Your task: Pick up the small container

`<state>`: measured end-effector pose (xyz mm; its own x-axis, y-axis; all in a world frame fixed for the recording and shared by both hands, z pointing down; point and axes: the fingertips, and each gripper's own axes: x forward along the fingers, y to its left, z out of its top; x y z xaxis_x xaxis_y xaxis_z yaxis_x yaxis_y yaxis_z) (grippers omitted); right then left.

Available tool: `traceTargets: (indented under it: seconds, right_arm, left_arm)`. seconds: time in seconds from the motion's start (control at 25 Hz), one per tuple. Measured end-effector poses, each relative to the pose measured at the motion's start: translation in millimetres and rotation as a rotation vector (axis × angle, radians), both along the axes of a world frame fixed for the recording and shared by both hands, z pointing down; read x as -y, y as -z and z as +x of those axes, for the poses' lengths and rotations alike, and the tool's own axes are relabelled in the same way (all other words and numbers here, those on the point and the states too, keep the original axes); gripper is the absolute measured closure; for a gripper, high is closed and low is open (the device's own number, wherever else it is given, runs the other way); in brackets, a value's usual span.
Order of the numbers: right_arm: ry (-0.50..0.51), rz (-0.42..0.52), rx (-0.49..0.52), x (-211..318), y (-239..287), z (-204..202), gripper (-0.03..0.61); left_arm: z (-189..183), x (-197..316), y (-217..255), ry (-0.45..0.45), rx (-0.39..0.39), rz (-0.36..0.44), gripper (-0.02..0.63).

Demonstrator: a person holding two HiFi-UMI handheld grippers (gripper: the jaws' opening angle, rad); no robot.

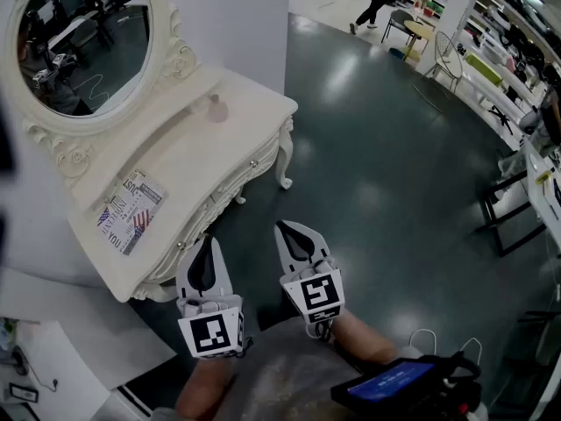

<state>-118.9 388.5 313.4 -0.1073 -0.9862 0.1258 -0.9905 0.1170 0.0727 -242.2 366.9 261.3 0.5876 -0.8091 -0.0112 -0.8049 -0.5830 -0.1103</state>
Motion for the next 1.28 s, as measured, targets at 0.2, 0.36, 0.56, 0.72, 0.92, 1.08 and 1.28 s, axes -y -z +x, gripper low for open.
traceTargets:
  seconds: [0.2, 0.36, 0.56, 0.72, 0.92, 1.08, 1.28]
  right_arm:
    - [-0.001, -0.002, 0.011, 3, -1, 10, 0.566]
    - [-0.001, -0.007, 0.028, 10, -6, 22, 0.566]
    - [0.009, 0.01, 0.059, 25, -7, 46, 0.565]
    - [0.017, 0.0, 0.073, 41, -6, 69, 0.565]
    - [0.058, 0.009, 0.07, 64, 0, 92, 0.565]
    - [0.083, 0.014, 0.074, 78, 3, 101, 0.565]
    - [0.098, 0.005, 0.078, 99, -1, 110, 0.565]
  left_arm:
    - [11, 3, -2, 0.0, 0.006, -0.014, 0.598]
    - [26, 9, -6, -0.003, 0.02, -0.026, 0.598]
    - [50, 21, -10, 0.005, 0.031, -0.039, 0.598]
    - [71, 33, -8, 0.02, 0.038, -0.04, 0.598]
    - [93, 48, -1, 0.061, 0.047, -0.021, 0.598]
    - [102, 57, 3, 0.089, 0.06, -0.013, 0.598]
    - [106, 79, 3, 0.117, 0.058, -0.014, 0.598]
